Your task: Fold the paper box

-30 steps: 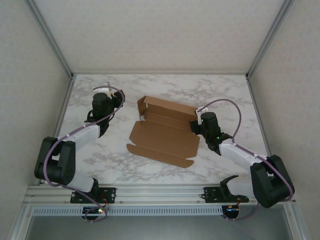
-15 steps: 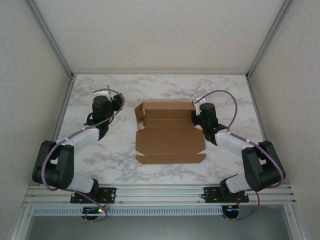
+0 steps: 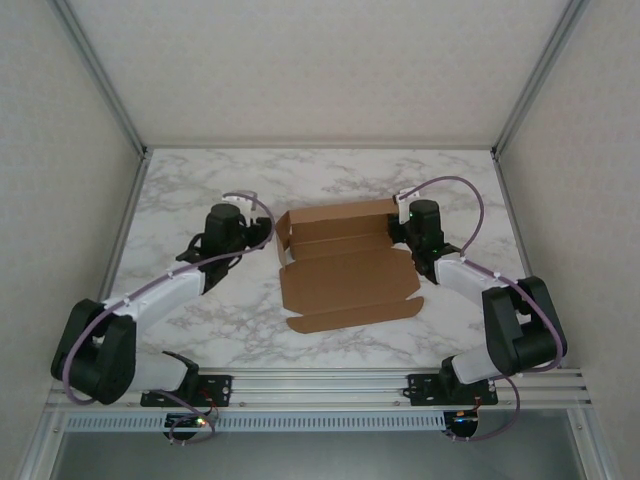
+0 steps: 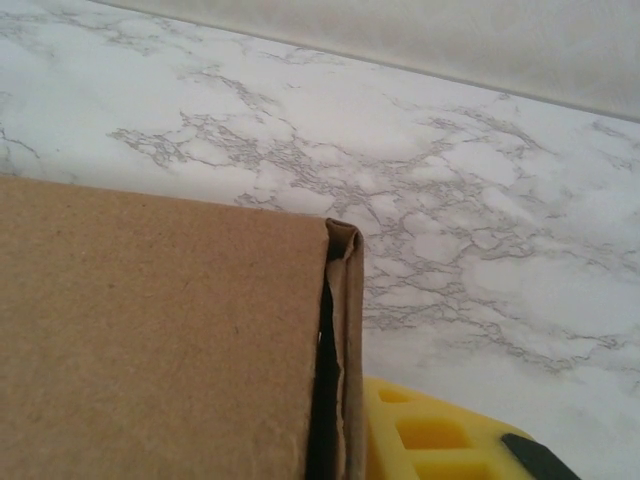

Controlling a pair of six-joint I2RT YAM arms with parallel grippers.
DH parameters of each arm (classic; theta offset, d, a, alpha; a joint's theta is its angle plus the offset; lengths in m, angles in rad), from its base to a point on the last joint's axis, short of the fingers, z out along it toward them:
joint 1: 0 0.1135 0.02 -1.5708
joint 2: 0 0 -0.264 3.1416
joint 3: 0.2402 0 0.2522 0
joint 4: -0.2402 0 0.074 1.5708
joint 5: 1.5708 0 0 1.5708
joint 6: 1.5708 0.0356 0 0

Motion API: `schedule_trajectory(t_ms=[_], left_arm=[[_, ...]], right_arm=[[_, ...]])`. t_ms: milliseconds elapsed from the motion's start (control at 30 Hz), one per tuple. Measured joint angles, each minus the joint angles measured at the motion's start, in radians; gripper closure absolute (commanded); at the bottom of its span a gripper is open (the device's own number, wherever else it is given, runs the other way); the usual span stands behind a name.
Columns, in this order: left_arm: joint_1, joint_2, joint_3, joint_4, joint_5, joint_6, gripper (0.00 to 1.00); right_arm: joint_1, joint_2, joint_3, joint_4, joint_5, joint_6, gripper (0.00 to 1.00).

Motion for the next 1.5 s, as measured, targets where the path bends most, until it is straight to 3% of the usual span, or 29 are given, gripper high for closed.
schedule_trajectory(t_ms=[233,767,1367,1500], left_arm=[[-0.024,-0.104,-0.053,-0.109,-0.028,0.082,0.43],[-0.149,0.042,-0.024,-0.137,0.023,0.151,0.43],[-0.158,0.236,0.066,0.094,0.006,0.184,0.41],[-0.157,0.286,0.084,0.151,-0.006,0.222,0.46]], right_arm=[[-0.01,0.005,0.001,0.0,-0.024,0.025,0.76],[-0.013,0.005,0.003,-0.002,-0.048,0.055,0.76],[-0.014,-0.002,0.007,-0.026,-0.126,0.071,0.79],[-0.017,-0.002,0.013,-0.042,-0.137,0.071,0.8]])
